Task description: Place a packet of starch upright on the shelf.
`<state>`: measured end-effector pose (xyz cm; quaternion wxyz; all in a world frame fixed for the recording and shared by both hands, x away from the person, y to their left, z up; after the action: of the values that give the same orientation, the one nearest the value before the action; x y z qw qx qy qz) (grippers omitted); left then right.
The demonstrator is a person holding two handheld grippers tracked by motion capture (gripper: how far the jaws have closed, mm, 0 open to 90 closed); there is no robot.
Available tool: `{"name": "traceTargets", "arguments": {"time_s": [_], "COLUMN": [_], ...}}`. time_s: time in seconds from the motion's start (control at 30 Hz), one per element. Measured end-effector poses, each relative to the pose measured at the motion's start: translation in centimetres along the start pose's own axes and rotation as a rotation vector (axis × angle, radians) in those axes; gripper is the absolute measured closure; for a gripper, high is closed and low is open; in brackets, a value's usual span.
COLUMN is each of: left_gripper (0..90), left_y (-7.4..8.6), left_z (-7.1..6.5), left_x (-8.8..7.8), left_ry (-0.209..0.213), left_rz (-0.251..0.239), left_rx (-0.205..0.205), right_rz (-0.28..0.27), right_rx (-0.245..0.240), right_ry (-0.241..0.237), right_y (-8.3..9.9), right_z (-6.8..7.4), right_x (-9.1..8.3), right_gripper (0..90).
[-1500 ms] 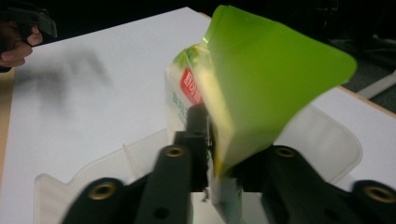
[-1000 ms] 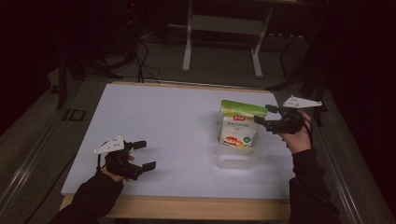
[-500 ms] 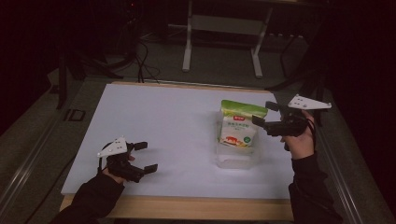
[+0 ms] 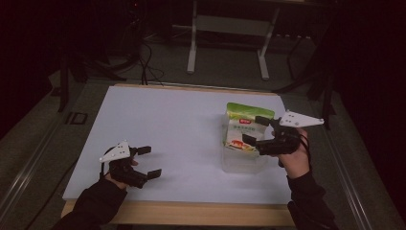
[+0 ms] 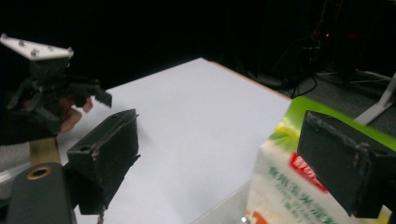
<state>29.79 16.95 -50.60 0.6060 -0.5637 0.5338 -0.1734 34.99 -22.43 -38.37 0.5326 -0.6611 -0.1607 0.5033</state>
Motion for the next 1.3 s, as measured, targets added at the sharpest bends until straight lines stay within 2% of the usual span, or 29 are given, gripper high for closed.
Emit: {"name": "traceTargets", "arguments": {"time_s": [0.27, 0.6, 0.77, 0.9, 1.13, 1.3], "left_gripper": [0.8, 0.8, 0.8, 0.8, 0.8, 0.8], "left_y": [0.0, 0.0, 0.0, 0.0, 0.1, 0.1], "left_z": [0.0, -0.1, -0.1, -0.1, -0.1, -0.1], "left_x": [-0.1, -0.2, -0.2, -0.2, -0.3, -0.3], "left_ry": [-0.006, -0.007, -0.009, -0.008, -0.011, -0.011], "left_rz": [0.0, 0.007, 0.008, 0.008, 0.011, 0.012], "left_rx": [0.006, 0.011, 0.014, 0.014, 0.016, 0.017], "right_rz": [-0.004, 0.027, 0.039, 0.072, 0.113, 0.125], "right_rx": [0.006, 0.0, 0.004, -0.002, -0.031, -0.036], "right_ry": [-0.038, -0.043, -0.062, -0.081, -0.081, -0.087], "right_y": [1.2, 3.0, 4.2, 5.2, 6.7, 7.5], "right_z": [2.1, 4.0, 4.7, 5.2, 6.0, 6.3], "right_x": [0.6, 1.4, 1.9, 2.6, 3.4, 3.6], "right_gripper": [12.8, 13.2, 13.3, 13.3, 13.2, 13.1]}}
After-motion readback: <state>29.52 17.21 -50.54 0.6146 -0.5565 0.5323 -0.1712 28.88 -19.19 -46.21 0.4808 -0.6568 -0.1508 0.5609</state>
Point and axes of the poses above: each handheld gripper's, and its own axes: x roughly forward along the jaws, y roughly out of its underside, z roughly to its left, the point moved 4 cm from there along x, roughly forward along the jaws, and after that the axes turned 11 degrees about z, right-handed, at the moved point
